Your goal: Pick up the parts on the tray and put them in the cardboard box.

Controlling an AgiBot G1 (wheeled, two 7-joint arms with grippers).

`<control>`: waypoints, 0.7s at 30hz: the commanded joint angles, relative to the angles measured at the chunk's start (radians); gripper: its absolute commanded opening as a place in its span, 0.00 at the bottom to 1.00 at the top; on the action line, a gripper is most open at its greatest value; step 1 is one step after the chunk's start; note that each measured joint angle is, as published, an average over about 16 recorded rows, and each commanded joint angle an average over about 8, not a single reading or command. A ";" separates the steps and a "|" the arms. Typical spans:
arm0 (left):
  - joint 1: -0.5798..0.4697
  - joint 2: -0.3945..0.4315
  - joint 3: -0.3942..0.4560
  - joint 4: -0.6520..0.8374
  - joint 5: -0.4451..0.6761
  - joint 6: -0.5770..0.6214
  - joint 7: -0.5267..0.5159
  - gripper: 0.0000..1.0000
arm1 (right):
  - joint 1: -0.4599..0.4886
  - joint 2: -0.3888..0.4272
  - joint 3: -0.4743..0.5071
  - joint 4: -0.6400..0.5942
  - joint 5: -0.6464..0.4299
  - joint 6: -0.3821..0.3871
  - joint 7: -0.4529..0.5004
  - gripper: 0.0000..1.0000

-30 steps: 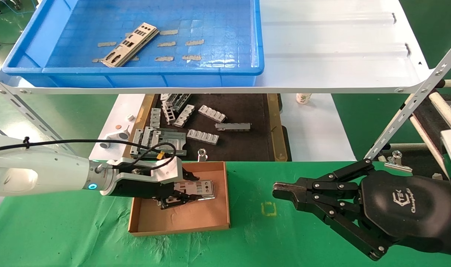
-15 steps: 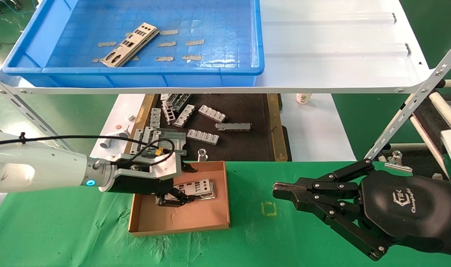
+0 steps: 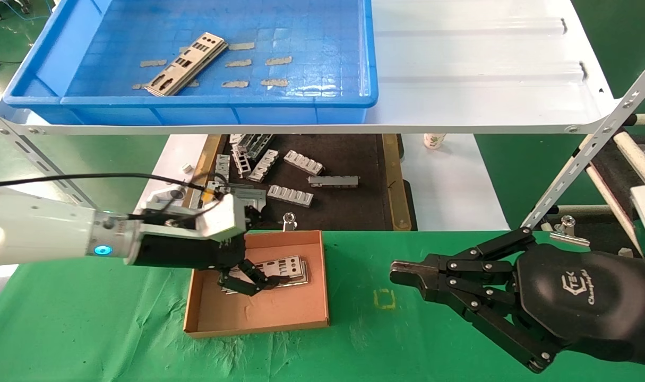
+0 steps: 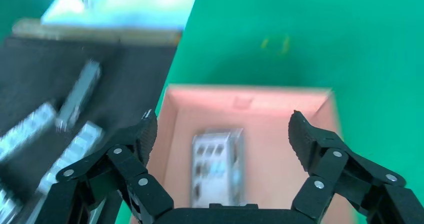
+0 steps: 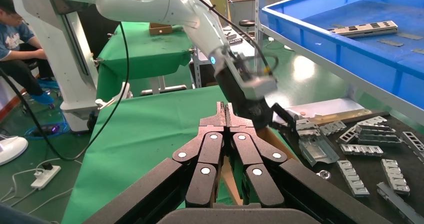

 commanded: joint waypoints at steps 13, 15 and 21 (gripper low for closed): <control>0.100 -0.103 -0.124 -0.207 -0.089 0.055 -0.135 1.00 | 0.000 0.000 0.000 0.000 0.000 0.000 0.000 1.00; 0.119 -0.120 -0.144 -0.246 -0.101 0.056 -0.158 1.00 | 0.000 0.000 0.000 0.000 0.000 0.000 0.000 1.00; 0.179 -0.170 -0.206 -0.365 -0.137 0.060 -0.229 1.00 | 0.000 0.000 0.000 0.000 0.000 0.000 0.000 1.00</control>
